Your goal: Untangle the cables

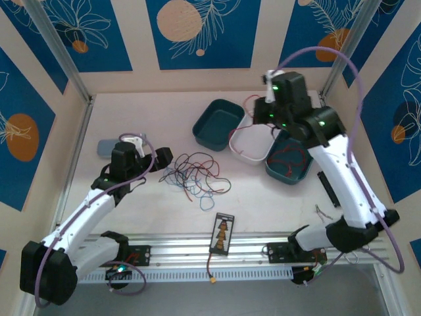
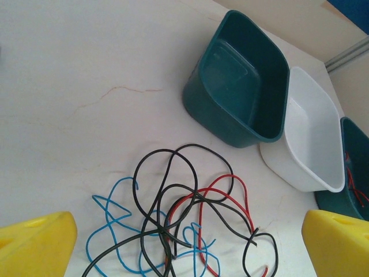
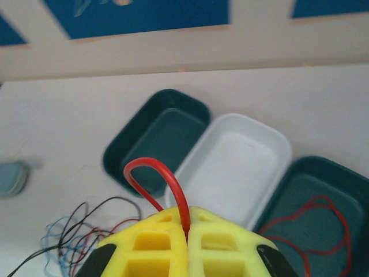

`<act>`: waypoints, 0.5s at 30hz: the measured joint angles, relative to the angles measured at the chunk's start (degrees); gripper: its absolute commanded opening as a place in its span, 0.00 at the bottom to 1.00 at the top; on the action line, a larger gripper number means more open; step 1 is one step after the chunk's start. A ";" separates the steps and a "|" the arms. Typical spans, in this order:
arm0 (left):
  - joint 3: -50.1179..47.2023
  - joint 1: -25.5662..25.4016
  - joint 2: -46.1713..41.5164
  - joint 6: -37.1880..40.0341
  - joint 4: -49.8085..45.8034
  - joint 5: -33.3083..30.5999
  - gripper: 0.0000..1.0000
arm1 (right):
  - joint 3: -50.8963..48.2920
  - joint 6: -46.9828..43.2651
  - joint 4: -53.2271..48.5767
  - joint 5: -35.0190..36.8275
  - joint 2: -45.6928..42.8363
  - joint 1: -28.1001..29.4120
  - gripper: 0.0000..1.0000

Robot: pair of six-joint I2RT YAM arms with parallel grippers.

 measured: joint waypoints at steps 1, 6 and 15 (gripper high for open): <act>0.00 0.00 0.00 0.00 -0.02 -0.22 1.00 | -1.77 0.66 -0.20 -0.31 -1.40 -2.73 0.00; -0.22 0.00 0.00 0.00 -0.07 -0.90 1.00 | -9.05 2.73 -0.70 -4.44 -5.62 -14.16 0.00; -0.33 0.00 0.11 -0.04 -0.07 -1.05 1.00 | -15.91 3.37 0.87 -13.11 -6.64 -25.64 0.00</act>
